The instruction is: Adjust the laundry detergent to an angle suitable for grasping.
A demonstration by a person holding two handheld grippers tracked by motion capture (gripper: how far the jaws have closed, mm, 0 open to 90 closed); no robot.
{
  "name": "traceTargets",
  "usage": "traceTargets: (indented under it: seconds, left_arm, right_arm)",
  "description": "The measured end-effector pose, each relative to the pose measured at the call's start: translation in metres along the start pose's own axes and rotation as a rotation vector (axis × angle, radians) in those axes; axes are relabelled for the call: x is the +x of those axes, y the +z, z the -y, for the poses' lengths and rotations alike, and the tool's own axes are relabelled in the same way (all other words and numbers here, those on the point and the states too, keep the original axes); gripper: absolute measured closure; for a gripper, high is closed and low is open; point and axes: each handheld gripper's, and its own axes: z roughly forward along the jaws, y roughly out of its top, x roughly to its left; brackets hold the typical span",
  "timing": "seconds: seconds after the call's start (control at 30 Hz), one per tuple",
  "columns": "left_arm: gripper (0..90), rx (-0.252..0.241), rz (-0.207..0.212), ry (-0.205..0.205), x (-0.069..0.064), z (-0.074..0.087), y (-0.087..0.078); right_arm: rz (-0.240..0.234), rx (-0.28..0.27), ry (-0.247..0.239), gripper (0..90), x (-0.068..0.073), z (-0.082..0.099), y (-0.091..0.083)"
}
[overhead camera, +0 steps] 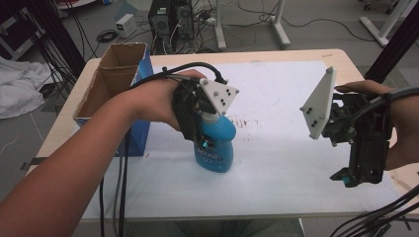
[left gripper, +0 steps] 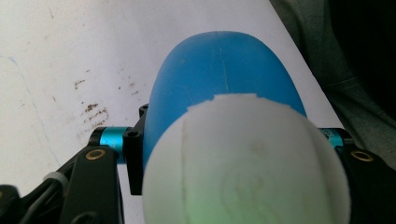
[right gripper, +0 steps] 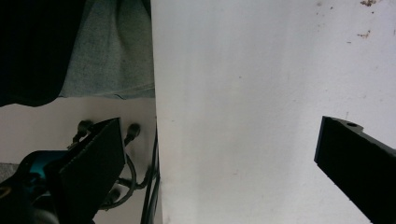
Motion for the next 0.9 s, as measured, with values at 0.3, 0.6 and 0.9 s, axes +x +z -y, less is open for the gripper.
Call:
traceTargets:
  seconds: [0.3,0.6,0.9]
  left_arm:
    - [38.0,0.005,0.002,-0.019,0.0013,0.0007,0.0001]
    - [33.9,-0.017,0.013,-0.04,0.0008,-0.0004,-0.0041]
    - [31.8,-0.01,0.002,-0.066,-0.0005,0.0013,-0.0087]
  right_arm:
    - [0.0,-0.001,0.001,1.1,-0.0002,0.0014,0.0003]
    - [-0.002,-0.001,-0.003,1.1,0.0003,0.0004,0.001]
    - [-0.001,-0.003,-0.008,1.1,0.0003,-0.0006,0.0008]
